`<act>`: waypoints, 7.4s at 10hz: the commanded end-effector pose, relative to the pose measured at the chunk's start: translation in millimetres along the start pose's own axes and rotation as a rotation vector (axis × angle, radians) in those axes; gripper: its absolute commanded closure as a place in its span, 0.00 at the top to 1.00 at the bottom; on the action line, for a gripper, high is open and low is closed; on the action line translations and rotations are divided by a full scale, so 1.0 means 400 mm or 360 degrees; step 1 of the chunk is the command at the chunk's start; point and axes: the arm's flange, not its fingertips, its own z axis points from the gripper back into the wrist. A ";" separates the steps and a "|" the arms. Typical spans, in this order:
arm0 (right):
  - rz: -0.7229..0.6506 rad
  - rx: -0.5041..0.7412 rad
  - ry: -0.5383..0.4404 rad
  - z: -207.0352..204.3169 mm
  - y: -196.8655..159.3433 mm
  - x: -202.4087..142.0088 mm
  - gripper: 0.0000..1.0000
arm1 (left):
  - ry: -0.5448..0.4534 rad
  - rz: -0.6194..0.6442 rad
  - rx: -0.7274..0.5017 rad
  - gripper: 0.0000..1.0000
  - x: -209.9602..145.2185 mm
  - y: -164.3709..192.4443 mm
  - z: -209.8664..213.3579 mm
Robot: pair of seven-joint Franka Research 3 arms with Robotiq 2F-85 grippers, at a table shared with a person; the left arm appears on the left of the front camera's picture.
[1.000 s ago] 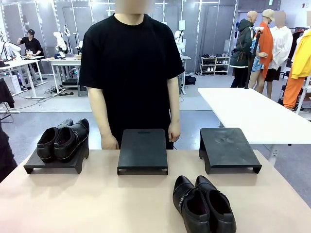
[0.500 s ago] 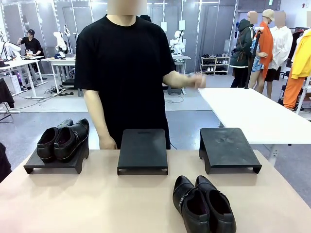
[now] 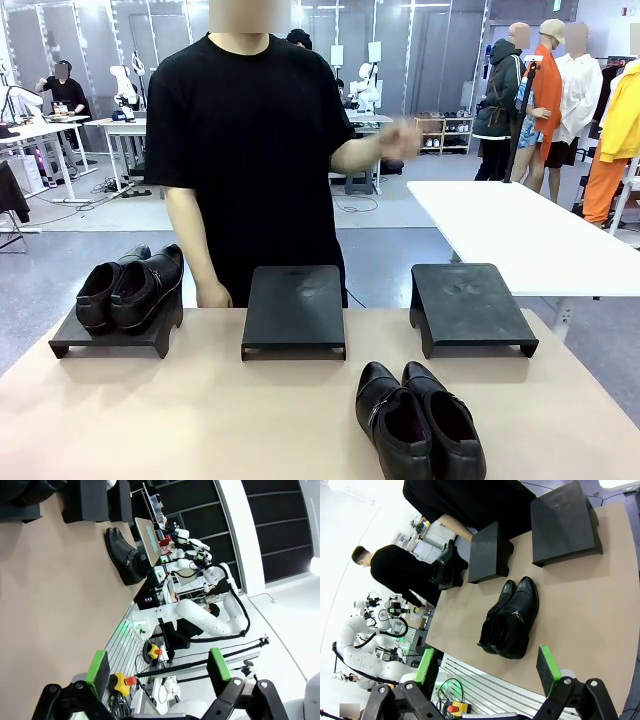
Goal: Place the shoes on the stand as instructed by the person.
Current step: Pick up another pair of Shoes and place it on the Shoes Stand indicated by the person.
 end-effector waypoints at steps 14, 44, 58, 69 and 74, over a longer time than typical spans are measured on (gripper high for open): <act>0.0171 -0.0605 0.0875 -0.331 0.391 0.131 1.00 | -0.0033 -0.0018 0.0030 1.00 -0.001 -0.003 0.001; 0.0127 -0.1471 0.1209 -1.171 0.159 -0.305 0.00 | -0.0033 -0.0018 0.0030 1.00 -0.001 -0.003 0.001; 0.0483 -0.1297 0.0727 -0.772 0.350 0.027 0.00 | -0.0033 -0.0018 0.0030 1.00 -0.001 -0.003 0.001; 0.0359 -0.1295 0.0614 -0.712 0.266 0.108 0.08 | -0.0033 -0.0018 0.0030 1.00 -0.001 -0.003 0.001; 0.0356 -0.1305 0.0527 -0.778 0.156 0.303 0.08 | -0.0033 -0.0018 0.0030 1.00 -0.001 -0.003 0.001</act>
